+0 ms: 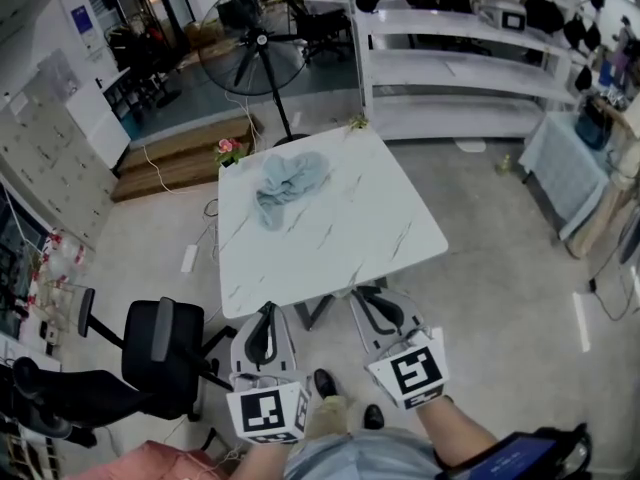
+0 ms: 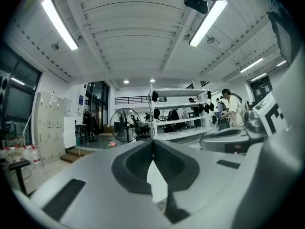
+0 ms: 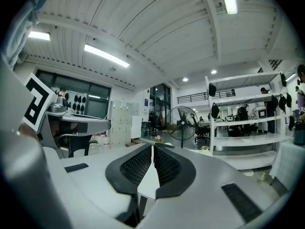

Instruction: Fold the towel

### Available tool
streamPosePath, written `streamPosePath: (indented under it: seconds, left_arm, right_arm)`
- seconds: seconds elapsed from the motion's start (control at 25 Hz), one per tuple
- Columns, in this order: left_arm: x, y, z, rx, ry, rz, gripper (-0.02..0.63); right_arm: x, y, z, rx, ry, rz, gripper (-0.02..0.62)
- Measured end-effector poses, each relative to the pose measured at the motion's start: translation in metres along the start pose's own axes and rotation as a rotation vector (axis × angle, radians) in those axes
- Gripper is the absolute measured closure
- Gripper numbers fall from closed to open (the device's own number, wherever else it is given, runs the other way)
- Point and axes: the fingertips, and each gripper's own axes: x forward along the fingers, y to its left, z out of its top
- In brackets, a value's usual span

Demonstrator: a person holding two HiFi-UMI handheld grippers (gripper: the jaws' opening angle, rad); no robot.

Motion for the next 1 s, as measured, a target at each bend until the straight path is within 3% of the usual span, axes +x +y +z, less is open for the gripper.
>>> streamPosePath:
  seconds: [0.4,0.64,1.0]
  left_arm:
    - [0.067,0.05,-0.021,-0.047,0.002,0.026,0.597]
    - [0.144,0.103,-0.046,-0.069,0.04,0.021,0.597]
    - [0.253,0.182,-0.047,-0.073,0.041,-0.008,0.597]
  right_arm:
    - [0.077,-0.021,-0.014,-0.023,0.034,0.006,0.566]
    - [0.168,-0.036,-0.031,-0.032,0.086,0.008,0.566]
    - [0.304,-0.063,-0.014,-0.056,0.101,-0.01,0.565]
